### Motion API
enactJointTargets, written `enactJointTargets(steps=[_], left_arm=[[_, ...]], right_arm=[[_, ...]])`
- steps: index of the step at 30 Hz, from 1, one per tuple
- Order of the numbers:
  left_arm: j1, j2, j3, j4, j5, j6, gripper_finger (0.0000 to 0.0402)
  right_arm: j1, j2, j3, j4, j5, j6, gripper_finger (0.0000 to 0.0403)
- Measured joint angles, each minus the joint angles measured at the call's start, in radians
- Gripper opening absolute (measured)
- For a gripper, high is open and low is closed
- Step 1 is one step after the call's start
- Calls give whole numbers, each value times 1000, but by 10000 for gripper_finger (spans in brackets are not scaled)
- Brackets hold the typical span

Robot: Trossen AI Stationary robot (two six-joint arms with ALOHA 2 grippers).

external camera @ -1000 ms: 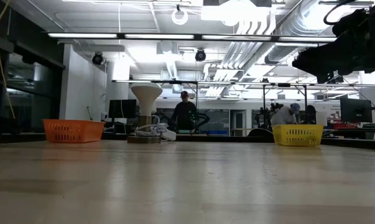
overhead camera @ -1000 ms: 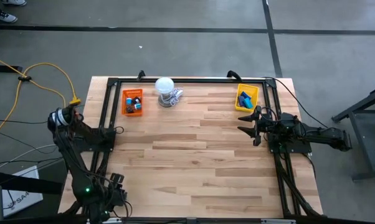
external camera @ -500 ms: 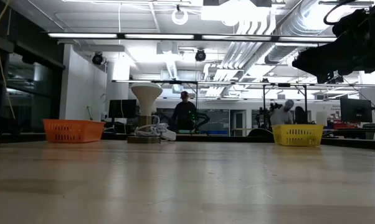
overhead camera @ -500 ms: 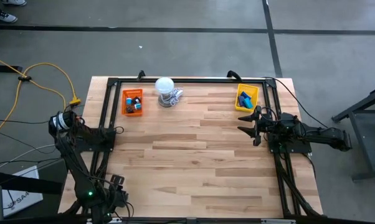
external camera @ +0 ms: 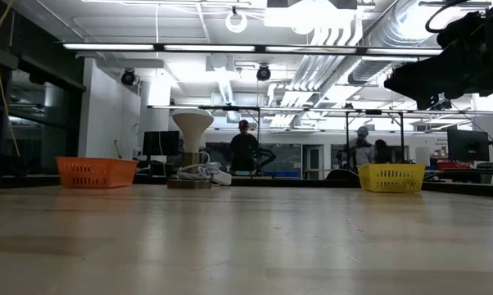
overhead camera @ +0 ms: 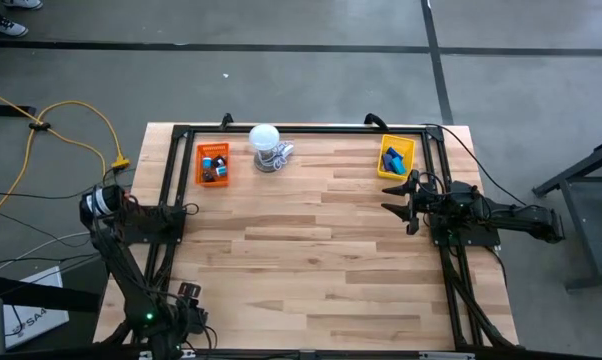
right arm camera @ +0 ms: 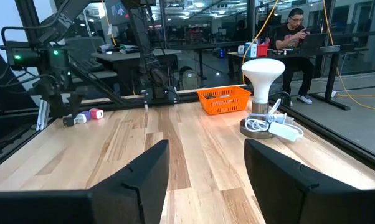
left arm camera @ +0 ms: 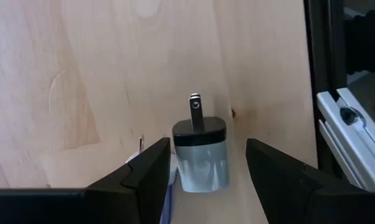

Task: Pick & Place Office items
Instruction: Put the white charger adapter into the orange basket

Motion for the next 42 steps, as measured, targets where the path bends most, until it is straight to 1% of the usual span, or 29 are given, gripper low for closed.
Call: enactJointTargets(steps=[7,18,21,29,42], left_arm=[[0,26,0,-1,0,0,202],[0,26,-1,-1,1,0,201],[0,26,-1,-1,1,7,192],[0,26,-1,-1,2,8,145],[0,25,-1,-1,2,11,139]], right_arm=[[0,0,0,0,0,0,195],[0,0,0,0,0,0,195],[0,0,0,0,0,0,195],[0,0,0,0,0,0,195],[0,0,0,0,0,0,195]])
